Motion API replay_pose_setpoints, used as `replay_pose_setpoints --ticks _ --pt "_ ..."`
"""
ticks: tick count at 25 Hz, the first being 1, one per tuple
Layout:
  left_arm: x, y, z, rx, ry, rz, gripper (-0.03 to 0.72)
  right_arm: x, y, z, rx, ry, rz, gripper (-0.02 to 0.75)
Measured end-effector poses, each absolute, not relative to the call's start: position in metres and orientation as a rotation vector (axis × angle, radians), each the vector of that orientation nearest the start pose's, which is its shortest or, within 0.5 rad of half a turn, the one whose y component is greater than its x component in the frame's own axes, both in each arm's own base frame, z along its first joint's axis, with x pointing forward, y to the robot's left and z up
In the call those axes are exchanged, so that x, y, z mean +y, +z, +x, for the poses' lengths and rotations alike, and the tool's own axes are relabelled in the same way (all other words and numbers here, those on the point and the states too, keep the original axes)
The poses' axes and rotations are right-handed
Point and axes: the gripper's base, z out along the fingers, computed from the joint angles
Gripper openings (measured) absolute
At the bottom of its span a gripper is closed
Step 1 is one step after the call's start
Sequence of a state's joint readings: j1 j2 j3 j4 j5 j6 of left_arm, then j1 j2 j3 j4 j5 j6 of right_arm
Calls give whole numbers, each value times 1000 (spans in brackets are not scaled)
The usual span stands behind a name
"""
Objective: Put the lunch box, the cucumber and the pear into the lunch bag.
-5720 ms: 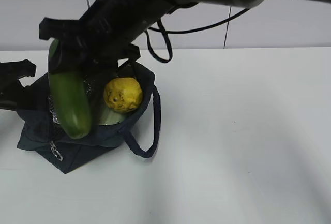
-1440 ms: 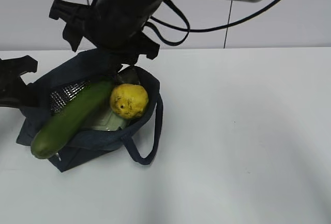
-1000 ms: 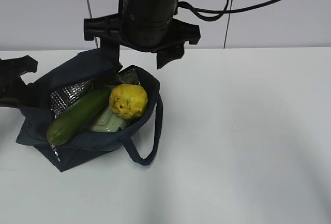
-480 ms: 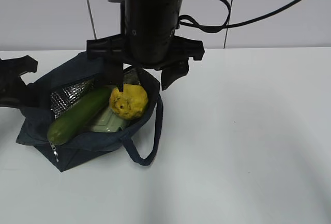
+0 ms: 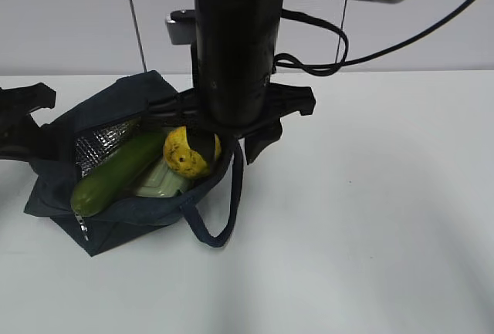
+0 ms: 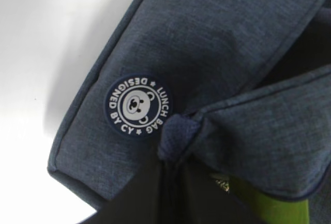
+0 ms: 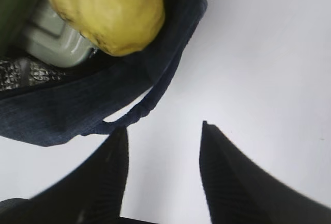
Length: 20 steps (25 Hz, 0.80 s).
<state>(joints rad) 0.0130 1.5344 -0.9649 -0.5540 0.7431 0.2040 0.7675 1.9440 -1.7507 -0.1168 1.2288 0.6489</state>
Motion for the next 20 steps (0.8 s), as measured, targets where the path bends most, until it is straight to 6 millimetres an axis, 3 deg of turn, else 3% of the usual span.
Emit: replay_pose_setpoints --ticks 9,20 --pt "-29 232 296 2700 -557 -212 1 289 267 306 2828 257 -195 305" --pt "-29 232 296 2700 -557 -212 1 295 242 312 2885 226 -168 302"
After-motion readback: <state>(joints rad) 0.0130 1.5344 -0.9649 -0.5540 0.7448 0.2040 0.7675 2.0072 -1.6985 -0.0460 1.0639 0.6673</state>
